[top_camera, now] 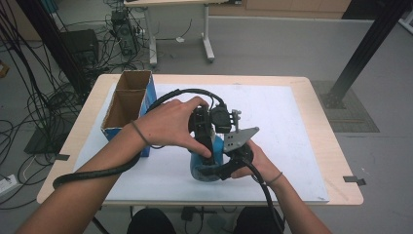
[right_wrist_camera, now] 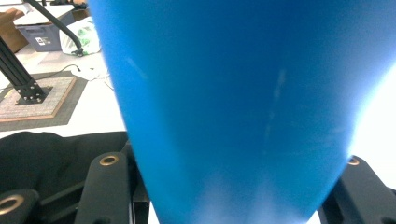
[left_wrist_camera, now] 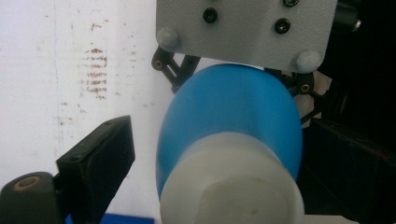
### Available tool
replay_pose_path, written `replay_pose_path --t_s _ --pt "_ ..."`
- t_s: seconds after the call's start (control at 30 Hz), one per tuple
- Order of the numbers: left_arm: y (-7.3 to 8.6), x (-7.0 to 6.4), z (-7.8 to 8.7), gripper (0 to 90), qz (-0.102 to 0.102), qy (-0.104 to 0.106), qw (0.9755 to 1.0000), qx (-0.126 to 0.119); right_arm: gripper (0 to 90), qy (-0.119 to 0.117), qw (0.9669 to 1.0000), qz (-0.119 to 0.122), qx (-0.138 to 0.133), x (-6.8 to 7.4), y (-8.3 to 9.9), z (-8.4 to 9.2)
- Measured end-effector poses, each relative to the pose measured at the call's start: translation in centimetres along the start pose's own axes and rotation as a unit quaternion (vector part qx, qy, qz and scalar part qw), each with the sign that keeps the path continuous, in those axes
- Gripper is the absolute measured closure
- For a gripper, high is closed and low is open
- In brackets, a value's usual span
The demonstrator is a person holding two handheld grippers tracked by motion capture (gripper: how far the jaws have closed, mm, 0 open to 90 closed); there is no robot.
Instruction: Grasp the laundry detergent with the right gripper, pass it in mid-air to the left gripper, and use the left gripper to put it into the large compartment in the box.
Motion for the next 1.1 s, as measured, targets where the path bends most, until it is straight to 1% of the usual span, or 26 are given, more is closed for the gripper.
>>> replay_pose_path --t_s 0.13,0.27,0.3,0.4,0.47,0.5,0.53,0.6,0.73,1.0,1.07,1.1 --pt "-0.13 -0.01 -0.16 13.8 -0.003 0.001 1.0000 0.004 42.6 -0.001 1.0000 -0.002 -0.001 0.05 -0.10 0.03" --pt "-0.21 -0.06 -0.30 16.8 -0.002 -0.003 1.0000 0.005 42.6 -0.001 1.0000 -0.003 -0.003 0.09 -0.13 0.15" --pt "-0.26 0.04 -0.32 17.9 -0.001 0.001 1.0000 0.005 42.6 0.000 1.0000 -0.003 -0.003 0.13 -0.14 0.18" --pt "-0.32 0.11 -0.25 22.0 -0.003 0.003 1.0000 0.004 42.6 0.001 1.0000 -0.001 -0.003 0.14 -0.17 0.33" --pt "-0.37 0.07 -0.23 22.6 -0.001 0.001 1.0000 0.004 42.6 0.001 1.0000 -0.003 -0.003 0.15 -0.17 0.40" --pt "-0.37 0.07 -0.23 25.7 -0.001 0.001 1.0000 0.004 42.6 0.001 1.0000 -0.003 -0.003 0.15 -0.17 0.40" --pt "-0.37 0.16 -0.24 26.4 -0.002 0.004 1.0000 0.004 42.6 0.001 1.0000 -0.003 -0.003 0.15 -0.18 0.49" --pt "-0.34 0.13 -0.26 27.8 -0.002 0.003 1.0000 0.003 42.6 0.002 1.0000 -0.002 -0.003 0.18 -0.19 0.52" --pt "-0.33 0.16 -0.28 34.1 -0.003 0.005 1.0000 0.003 42.6 0.003 1.0000 0.000 -0.003 0.18 -0.24 0.60" --pt "-0.29 0.21 -0.32 36.0 -0.001 0.007 1.0000 0.005 42.6 0.002 1.0000 0.001 -0.003 0.14 -0.34 0.47" --pt "-0.20 0.20 -0.31 36.2 0.002 0.007 1.0000 0.003 42.6 0.001 1.0000 0.000 -0.003 0.14 -0.36 0.45" --pt "-0.20 0.20 -0.31 36.2 0.002 0.007 1.0000 0.003 42.6 0.002 1.0000 0.003 -0.003 0.12 -0.36 0.47"
Point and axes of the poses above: each handheld gripper's, and its own axes: z roughly backward along the jaws, y roughly out of its underside, x roughly to its left, the point moved 5 cm from there along -z, roughly forward along the jaws, and after that the axes turned 1 degree about y, right-handed, at the moved point
